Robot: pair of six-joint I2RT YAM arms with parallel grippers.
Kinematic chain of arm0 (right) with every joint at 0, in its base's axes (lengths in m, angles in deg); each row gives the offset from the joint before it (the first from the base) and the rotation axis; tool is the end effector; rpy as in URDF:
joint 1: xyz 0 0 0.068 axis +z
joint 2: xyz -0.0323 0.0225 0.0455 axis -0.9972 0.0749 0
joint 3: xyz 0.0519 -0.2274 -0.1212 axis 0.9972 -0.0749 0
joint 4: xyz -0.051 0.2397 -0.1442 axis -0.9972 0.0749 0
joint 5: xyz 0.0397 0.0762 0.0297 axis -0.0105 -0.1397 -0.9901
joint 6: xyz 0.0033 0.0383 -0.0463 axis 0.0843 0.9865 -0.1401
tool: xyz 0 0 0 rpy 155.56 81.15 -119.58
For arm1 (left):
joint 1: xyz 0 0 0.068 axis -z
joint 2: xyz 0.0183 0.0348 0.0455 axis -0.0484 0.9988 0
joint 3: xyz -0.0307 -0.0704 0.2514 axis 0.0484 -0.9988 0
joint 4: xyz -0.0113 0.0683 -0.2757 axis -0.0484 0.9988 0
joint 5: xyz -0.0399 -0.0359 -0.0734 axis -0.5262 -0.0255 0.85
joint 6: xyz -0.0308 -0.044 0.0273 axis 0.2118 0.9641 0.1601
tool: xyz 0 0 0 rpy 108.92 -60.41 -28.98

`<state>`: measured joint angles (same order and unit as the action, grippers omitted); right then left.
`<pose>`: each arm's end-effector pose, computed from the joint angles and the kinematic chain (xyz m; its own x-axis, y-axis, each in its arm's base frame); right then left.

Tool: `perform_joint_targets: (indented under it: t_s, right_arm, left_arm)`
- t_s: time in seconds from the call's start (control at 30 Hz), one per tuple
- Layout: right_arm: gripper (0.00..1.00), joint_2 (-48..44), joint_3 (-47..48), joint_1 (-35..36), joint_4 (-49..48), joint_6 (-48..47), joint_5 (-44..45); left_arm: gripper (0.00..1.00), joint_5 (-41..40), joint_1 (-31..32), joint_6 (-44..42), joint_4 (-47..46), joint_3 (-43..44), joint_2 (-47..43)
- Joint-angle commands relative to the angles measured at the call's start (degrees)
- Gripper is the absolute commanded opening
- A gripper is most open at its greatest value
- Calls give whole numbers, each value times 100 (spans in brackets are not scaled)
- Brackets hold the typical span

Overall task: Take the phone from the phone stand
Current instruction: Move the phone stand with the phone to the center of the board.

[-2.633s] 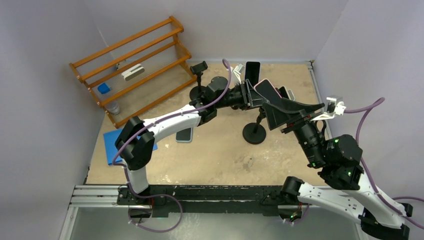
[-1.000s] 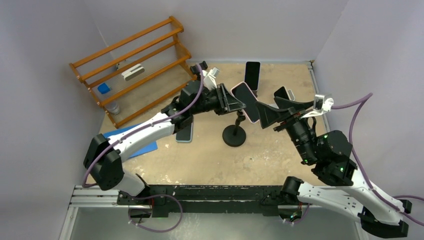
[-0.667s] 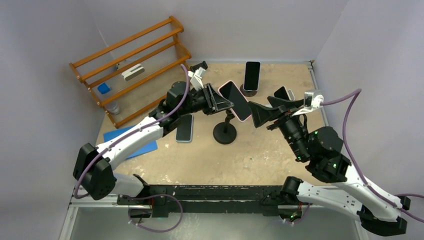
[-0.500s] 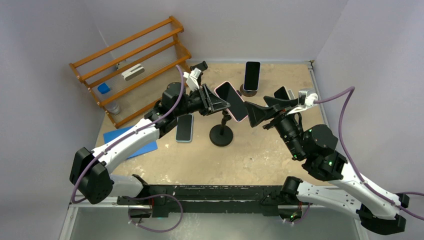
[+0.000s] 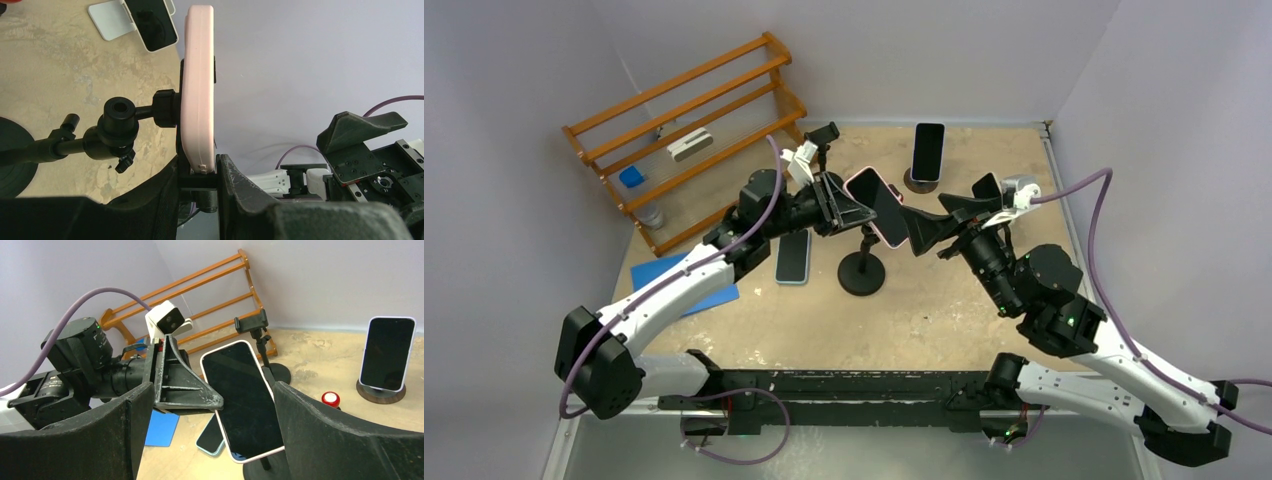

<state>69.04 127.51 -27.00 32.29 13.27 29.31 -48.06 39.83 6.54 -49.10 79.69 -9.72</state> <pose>0.1125 0.1424 0.4384 0.0096 0.5047 -0.8632 -0.5205 0.7396 0.4267 0.2543 -0.2151 0.3253 -0.8491 -0.3972 -0.3483 0.2418 0.2939 -0.9247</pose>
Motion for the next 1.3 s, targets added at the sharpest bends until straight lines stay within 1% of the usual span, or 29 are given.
perform_joint_targets:
  t_s: [0.0, 0.2, 0.23, 0.33, 0.47, 0.6, 0.7, 0.77, 1.1, 1.27]
  right_arm:
    - [90, 6, 2, 1, -250, -43, -122]
    - [90, -26, -7, 1, -191, -8, -97]
    - [90, -21, -7, 1, -190, -7, -82]
    - [90, -7, 10, -1, -200, -1, -75]
    - [90, 45, 34, -4, -225, -10, -79]
    - [90, 94, 80, 1, -247, -40, -84]
    - [90, 130, 96, 0, -292, -55, -95]
    - [90, 159, 111, 1, -304, -68, -118]
    - [90, 195, 146, -3, -337, -89, -169]
    - [90, 187, 145, -3, -313, -93, -167]
  left_arm:
    - [0, 115, -62, -140, -514, -77, -286]
    - [0, 60, -86, -397, -170, -114, -294]
    - [2, 43, -89, -440, -103, -93, -294]
    - [14, -75, -93, -598, 260, 16, -318]
    - [27, -285, -91, -739, 751, 60, -422]
    - [36, -534, -100, -818, 1117, 82, -591]
    - [40, -655, -97, -864, 1347, 112, -697]
    - [45, -719, -99, -870, 1483, 140, -754]
    - [67, -1184, -98, -973, 2413, 257, -1186]
    - [76, -1971, -105, -1038, 3260, 415, -1402]
